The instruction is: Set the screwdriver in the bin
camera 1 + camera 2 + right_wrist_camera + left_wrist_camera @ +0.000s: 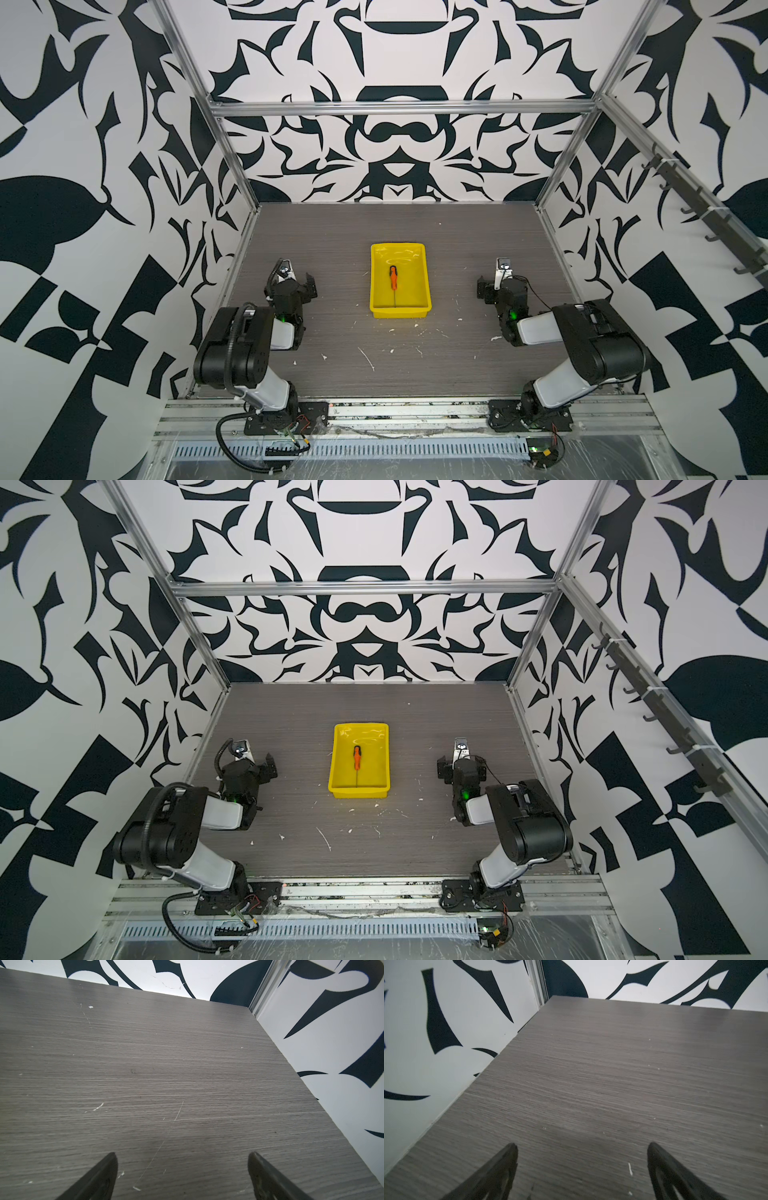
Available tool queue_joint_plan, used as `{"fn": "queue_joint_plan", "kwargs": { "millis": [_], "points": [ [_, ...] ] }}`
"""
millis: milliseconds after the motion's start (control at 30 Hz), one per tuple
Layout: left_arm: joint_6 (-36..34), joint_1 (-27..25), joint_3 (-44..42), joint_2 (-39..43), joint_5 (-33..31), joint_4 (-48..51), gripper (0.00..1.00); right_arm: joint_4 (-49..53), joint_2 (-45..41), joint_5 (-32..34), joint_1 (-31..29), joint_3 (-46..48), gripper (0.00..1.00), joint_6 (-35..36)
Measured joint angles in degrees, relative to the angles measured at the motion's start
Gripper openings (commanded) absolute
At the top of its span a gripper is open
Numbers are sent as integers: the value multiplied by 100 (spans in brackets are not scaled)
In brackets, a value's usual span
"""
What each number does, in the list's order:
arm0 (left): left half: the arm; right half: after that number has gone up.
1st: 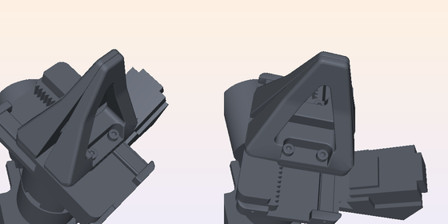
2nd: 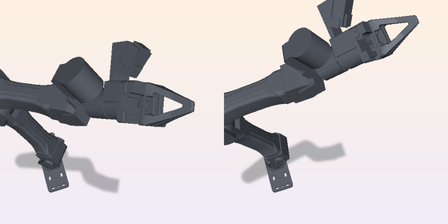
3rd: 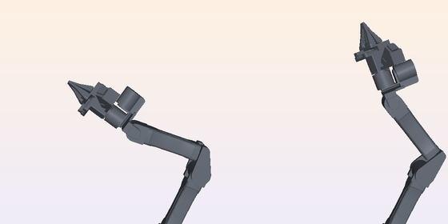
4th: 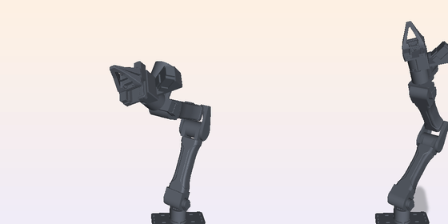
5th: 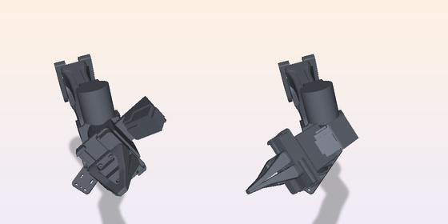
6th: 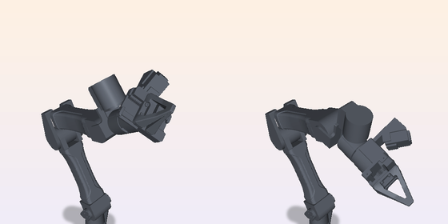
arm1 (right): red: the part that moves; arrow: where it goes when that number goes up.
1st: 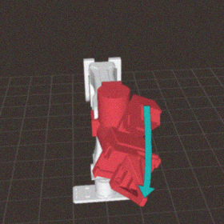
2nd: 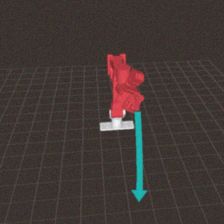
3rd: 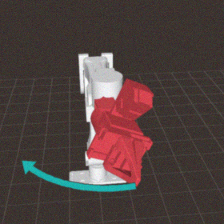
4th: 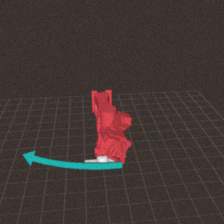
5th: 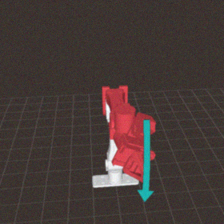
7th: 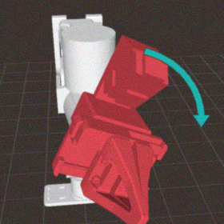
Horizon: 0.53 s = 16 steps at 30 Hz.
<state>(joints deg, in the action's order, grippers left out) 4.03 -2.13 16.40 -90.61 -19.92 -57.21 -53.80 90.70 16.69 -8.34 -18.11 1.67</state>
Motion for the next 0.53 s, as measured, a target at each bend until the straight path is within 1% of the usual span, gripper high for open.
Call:
{"fn": "queue_joint_plan", "kwargs": {
  "millis": [233,533],
  "points": [
    [24,140,343,79,74,181,100,-2,0,0,0,-2,100,0],
    [42,151,356,79,103,278,100,35,0,-96,48,-31,100,-24]
  ]
}}
